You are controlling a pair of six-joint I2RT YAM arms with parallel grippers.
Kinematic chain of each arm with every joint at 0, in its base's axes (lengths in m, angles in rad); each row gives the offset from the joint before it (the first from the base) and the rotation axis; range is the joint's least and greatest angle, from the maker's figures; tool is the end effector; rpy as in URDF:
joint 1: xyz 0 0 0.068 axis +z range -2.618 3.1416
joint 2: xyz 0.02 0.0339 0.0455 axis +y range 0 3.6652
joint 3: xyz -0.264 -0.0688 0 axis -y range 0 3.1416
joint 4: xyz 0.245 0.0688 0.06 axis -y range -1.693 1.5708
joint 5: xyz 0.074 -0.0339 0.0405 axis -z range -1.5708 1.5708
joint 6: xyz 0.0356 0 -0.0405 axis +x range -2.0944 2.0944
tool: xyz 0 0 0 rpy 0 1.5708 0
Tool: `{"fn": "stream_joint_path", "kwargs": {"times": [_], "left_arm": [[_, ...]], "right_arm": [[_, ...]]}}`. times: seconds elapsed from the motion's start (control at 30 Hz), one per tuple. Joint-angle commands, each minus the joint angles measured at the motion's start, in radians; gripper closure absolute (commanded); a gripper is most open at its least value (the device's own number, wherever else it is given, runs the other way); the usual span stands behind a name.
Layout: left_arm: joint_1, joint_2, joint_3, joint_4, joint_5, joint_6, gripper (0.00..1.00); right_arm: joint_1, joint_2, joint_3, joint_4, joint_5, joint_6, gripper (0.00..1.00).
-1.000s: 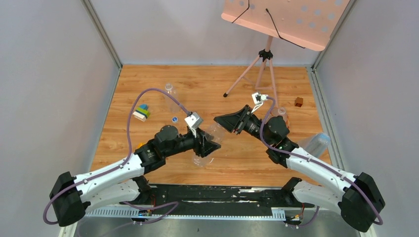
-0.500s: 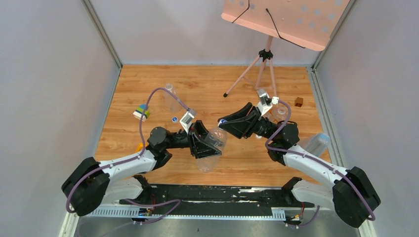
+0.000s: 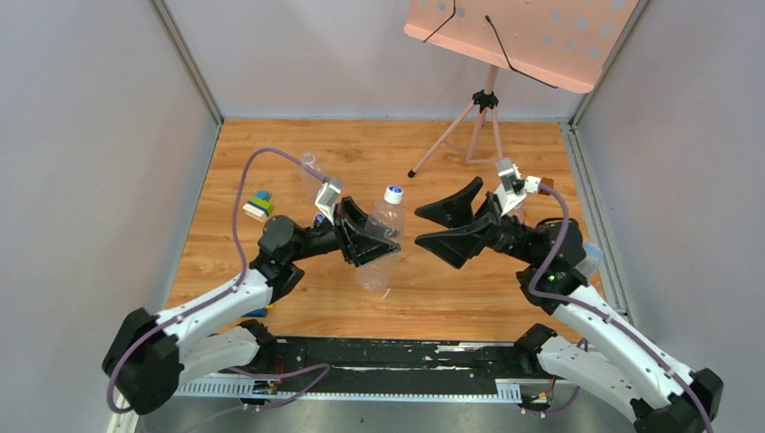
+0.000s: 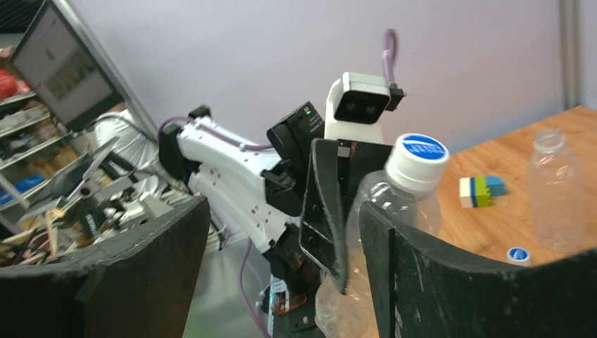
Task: Unscrew the bottle caps
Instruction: Unscrew the bottle cap from the plastic bottle.
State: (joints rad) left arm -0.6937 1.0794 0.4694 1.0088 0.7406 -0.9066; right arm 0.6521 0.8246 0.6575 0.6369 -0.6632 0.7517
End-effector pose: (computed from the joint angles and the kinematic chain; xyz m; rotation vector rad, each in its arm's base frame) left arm 0.1561 -0.1611 0.2940 0.6206 1.3795 -1.7645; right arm 0.1324 0.1287 0.3720 -0.6092 1.2252 1.5691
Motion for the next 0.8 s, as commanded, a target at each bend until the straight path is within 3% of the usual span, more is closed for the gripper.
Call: {"fn": "stream_joint_path", "kwargs": {"times": [0.0, 0.1, 0.23, 0.47, 0.77], "left_arm": [[-0.042, -0.142, 0.205, -0.903, -0.29, 0.523, 1.0], [-0.049, -0.122, 0.339, -1.246, -0.319, 0.659, 1.0], [-0.112, -0.103, 0.426, -1.446, -0.416, 0.843, 1.0], [-0.239, -0.089, 0.462, -1.583, -0.569, 1.167, 1.0], [-0.277, -0.104, 0.443, -1.574, -0.608, 1.315, 1.0]], "right_arm": [[0.008, -0.055, 0.147, -0.452, 0.199, -0.174, 0.22], [0.004, -0.039, 0.215, -0.621, 0.259, -0.192, 0.22], [-0.03, 0.027, 0.305, -0.872, 0.259, -0.209, 0.22], [-0.063, 0.11, 0.277, -0.914, 0.048, -0.162, 0.23], [-0.063, 0.211, 0.209, -0.85, -0.149, -0.128, 0.32]]}}
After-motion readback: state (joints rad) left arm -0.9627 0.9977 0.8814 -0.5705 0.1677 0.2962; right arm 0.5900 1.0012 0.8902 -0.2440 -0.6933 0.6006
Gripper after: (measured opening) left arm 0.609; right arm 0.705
